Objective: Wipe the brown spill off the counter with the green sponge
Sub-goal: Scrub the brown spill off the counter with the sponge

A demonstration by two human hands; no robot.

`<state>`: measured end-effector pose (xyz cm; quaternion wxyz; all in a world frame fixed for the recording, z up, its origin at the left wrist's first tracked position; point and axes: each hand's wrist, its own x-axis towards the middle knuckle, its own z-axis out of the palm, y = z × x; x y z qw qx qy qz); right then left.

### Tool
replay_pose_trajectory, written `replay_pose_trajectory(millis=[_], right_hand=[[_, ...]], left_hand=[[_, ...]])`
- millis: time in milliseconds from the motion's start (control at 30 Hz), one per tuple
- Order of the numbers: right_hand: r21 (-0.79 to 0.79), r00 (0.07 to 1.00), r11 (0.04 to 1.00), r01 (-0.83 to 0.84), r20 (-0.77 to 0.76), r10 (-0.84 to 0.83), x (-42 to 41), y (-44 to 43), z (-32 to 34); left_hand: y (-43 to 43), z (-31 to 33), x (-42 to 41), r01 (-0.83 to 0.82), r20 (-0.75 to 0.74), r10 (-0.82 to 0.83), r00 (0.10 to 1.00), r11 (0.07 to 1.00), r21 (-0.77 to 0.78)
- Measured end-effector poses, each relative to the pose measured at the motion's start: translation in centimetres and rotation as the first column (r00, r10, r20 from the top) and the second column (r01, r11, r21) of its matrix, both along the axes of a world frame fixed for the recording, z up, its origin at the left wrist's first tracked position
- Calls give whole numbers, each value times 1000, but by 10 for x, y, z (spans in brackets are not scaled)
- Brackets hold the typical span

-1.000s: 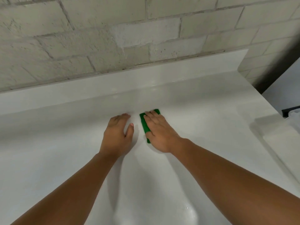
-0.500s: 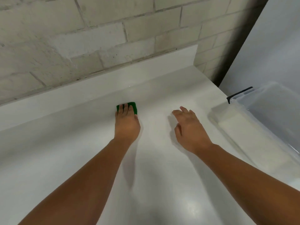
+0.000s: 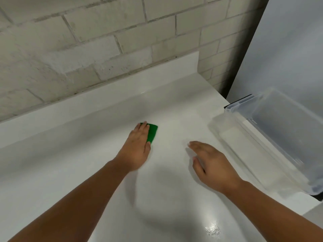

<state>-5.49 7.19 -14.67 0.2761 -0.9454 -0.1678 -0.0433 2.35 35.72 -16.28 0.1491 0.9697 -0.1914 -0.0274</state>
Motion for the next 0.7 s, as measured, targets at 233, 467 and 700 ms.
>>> replay_pose_trajectory(millis=[233, 467, 700], right_hand=[[-51, 988, 995, -87, 122, 93, -38, -38, -6], [-24, 984, 992, -125, 127, 127, -74, -67, -4], [-18, 985, 990, -137, 104, 138, -102, -88, -8]], left_hand=[[-112, -1, 3, -20, 22, 19, 1000, 998, 62], [-99, -1, -41, 359, -20, -358, 933, 933, 7], [-174, 6, -39, 0, 17, -2, 1000, 993, 117]])
